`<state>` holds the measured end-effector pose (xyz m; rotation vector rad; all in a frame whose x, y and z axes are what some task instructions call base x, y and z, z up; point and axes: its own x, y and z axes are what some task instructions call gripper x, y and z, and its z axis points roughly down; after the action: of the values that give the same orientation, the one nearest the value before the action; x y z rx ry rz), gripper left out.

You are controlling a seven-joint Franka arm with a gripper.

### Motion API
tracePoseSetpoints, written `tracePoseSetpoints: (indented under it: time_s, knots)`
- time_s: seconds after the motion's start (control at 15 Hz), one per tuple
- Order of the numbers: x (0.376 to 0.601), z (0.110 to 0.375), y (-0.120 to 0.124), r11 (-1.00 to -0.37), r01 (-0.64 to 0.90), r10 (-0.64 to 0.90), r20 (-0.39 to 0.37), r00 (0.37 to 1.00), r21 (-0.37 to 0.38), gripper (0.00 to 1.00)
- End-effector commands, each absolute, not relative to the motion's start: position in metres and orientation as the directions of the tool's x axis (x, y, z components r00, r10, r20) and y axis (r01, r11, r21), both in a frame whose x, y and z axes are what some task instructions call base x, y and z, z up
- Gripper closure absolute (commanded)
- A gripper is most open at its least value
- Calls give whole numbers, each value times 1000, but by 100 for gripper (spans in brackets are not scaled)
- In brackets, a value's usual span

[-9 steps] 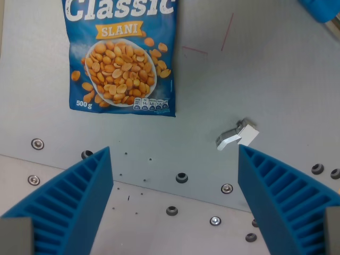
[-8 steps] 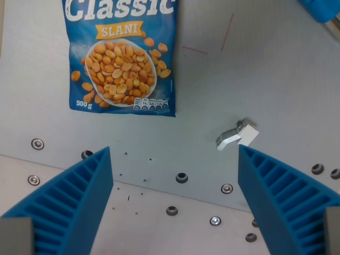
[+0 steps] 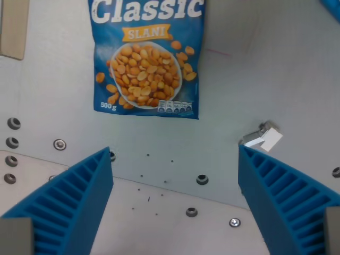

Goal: Move in gripper negative y

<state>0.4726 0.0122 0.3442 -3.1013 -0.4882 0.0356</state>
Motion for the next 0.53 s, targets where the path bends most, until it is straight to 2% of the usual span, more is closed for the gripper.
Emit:
tracePoseSetpoints:
  time_s: [0.07, 0.53]
  knots:
    - [460, 348, 24, -955, 297, 297, -5, 955, 0, 0]
    - [450, 348, 57, -955, 297, 297, -5, 955, 0, 0]
